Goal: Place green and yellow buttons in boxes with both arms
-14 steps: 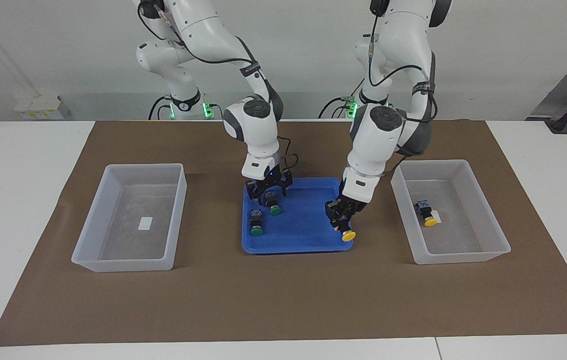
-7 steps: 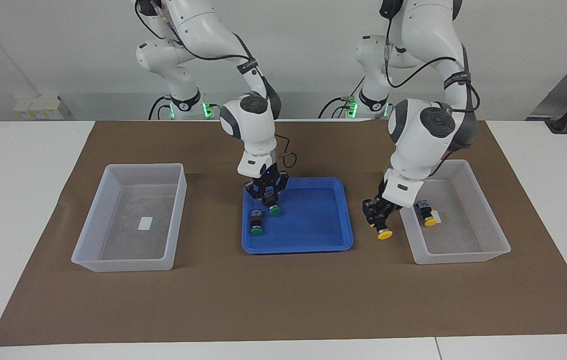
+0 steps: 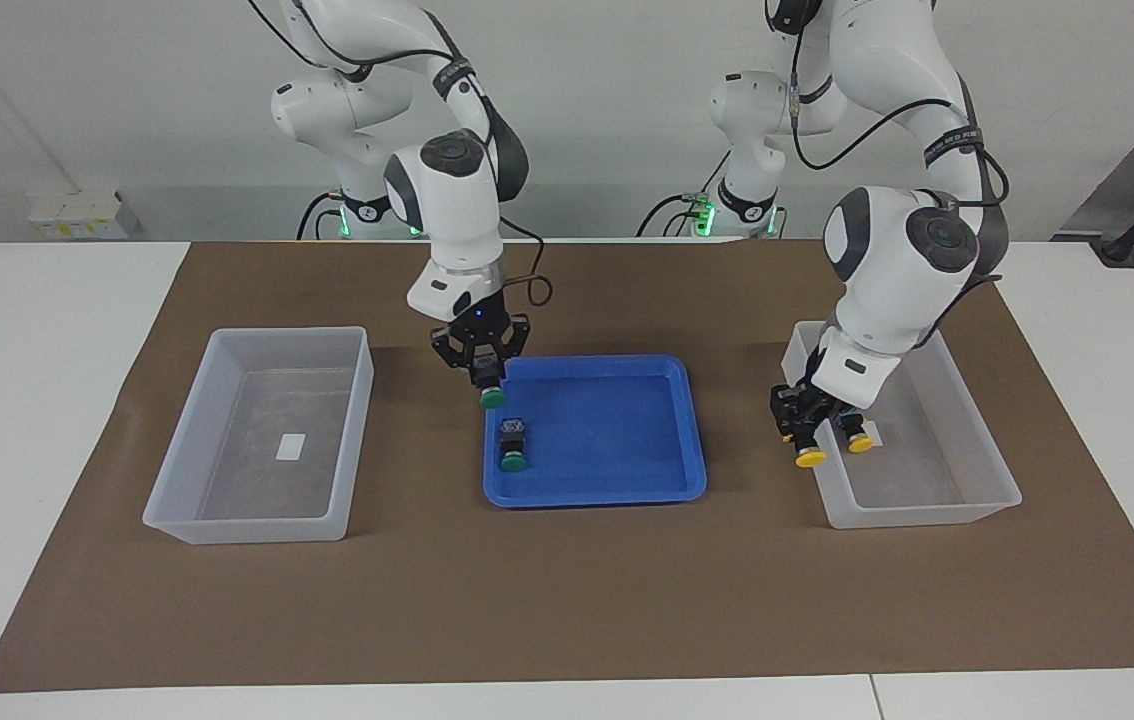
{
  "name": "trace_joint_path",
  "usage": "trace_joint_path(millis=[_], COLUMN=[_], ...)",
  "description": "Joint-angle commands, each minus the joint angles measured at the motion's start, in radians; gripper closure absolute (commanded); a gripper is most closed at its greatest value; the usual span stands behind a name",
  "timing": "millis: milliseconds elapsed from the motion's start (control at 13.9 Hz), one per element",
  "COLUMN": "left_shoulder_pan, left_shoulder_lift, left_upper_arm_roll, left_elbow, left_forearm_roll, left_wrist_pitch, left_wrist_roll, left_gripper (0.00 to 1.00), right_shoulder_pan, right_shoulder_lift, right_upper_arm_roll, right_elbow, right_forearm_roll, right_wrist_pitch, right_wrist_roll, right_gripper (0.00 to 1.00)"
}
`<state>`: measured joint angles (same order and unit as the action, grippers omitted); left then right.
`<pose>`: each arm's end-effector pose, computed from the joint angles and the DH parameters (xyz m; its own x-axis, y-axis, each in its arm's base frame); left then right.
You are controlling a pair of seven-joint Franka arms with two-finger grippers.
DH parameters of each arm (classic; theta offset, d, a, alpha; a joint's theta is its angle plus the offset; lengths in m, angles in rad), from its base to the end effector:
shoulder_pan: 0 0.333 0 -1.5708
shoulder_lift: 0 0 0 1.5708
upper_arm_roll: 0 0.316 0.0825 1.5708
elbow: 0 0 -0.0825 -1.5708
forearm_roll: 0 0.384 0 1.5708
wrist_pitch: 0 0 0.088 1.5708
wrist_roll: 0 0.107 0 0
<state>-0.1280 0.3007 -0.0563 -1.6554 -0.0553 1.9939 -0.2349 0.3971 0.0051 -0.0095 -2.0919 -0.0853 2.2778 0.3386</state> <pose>0.6402 -0.1193 0.4393 0.9969 0.0759 0.0205 0.0741 -0.9944 0.0747 0.5224 0.2111 0.4377 0.9765 0.0976 0.1922 0.0974 -0.9952 0.0105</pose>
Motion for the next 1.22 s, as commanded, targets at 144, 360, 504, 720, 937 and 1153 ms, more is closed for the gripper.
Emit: trace_joint_path(millis=[144, 360, 504, 720, 937, 1153], left_shoulder_pan=[0.051, 0.088, 0.106, 0.139, 0.183, 0.246], left_shoulder_lift=[-0.029, -0.041, -0.041, -0.058, -0.08, -0.08], left_upper_arm_roll=[-0.002, -0.002, -0.004, -0.002, -0.002, -0.002], left_elbow=[-0.041, -0.072, -0.076, -0.133, -0.214, -0.256], left_forearm_roll=[0.029, 0.049, 0.08, 0.098, 0.165, 0.176], left_wrist_pitch=[-0.007, 0.006, 0.017, 0.081, 0.172, 0.252], left_wrist_roll=[0.126, 0.195, 0.221, 0.23, 0.232, 0.278], left_gripper=[1.0, 1.0, 1.0, 1.0, 1.0, 1.0], right_shoulder_pan=[-0.185, -0.282, -0.297, -0.358, -0.395, -0.415], right_shoulder_lift=[-0.063, -0.031, 0.012, 0.117, 0.194, 0.257], right_upper_arm_roll=[0.011, 0.011, 0.011, 0.011, 0.011, 0.011], right_elbow=[-0.063, -0.056, -0.05, -0.005, 0.059, 0.085], right_forearm_roll=[-0.021, -0.019, -0.013, -0.014, -0.013, -0.008], right_wrist_pitch=[0.04, 0.06, 0.13, 0.231, 0.255, 0.291], right_wrist_roll=[0.017, -0.117, -0.154, -0.211, -0.282, -0.296], right_gripper=[1.0, 1.0, 1.0, 1.0, 1.0, 1.0])
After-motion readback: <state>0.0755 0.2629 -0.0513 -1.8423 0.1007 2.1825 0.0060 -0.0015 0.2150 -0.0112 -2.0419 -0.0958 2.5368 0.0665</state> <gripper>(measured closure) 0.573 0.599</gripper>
